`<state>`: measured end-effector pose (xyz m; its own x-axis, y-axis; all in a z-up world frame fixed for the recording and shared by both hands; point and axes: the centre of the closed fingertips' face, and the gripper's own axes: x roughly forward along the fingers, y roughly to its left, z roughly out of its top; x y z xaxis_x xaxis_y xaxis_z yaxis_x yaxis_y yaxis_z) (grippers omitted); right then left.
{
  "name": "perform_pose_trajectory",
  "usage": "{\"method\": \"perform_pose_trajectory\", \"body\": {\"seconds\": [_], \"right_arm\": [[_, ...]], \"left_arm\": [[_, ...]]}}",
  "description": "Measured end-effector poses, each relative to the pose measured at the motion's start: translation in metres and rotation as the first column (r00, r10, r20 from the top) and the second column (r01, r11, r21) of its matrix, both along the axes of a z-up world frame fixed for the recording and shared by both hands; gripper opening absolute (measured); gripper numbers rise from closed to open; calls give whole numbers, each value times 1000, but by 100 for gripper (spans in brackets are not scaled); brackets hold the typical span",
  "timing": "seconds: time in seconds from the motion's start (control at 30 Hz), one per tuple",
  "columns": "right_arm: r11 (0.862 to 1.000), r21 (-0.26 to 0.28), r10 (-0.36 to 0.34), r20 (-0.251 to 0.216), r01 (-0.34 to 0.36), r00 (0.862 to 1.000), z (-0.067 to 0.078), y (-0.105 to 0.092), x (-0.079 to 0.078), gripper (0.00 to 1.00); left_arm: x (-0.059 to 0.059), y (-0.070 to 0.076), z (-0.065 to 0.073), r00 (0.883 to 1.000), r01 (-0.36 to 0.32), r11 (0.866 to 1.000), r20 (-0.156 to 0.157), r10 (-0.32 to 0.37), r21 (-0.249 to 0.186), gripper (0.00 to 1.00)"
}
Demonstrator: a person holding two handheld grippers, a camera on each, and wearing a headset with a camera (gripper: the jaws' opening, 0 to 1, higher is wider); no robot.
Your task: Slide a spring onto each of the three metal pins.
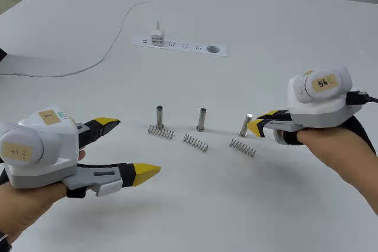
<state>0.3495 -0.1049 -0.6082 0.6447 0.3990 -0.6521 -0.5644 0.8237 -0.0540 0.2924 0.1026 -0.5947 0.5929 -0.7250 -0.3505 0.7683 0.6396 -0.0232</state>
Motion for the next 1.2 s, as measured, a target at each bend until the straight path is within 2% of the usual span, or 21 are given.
{"method": "perform_pose_trajectory", "body": {"seconds": [0.2,0.47,0.87,1.2], "right_arm": [[1000,-2,26,-8,-26,1000,-3,-1,-5,16],[995,-17,94,-41,-95,995,-14,1,-20,16],[983,-37,176,-98,-180,980,-33,3,-32,17],[974,-47,214,-123,-221,969,-44,3,-36,17]], "left_arm": [[0,-1,0,1000,2,1000,0,-2,0,78],[-1,-1,1,1000,0,1000,1,0,1,78],[-2,-1,1,1000,2,1000,-1,-2,1,78],[-2,0,1,1000,-1,1000,-3,1,5,78]]}}
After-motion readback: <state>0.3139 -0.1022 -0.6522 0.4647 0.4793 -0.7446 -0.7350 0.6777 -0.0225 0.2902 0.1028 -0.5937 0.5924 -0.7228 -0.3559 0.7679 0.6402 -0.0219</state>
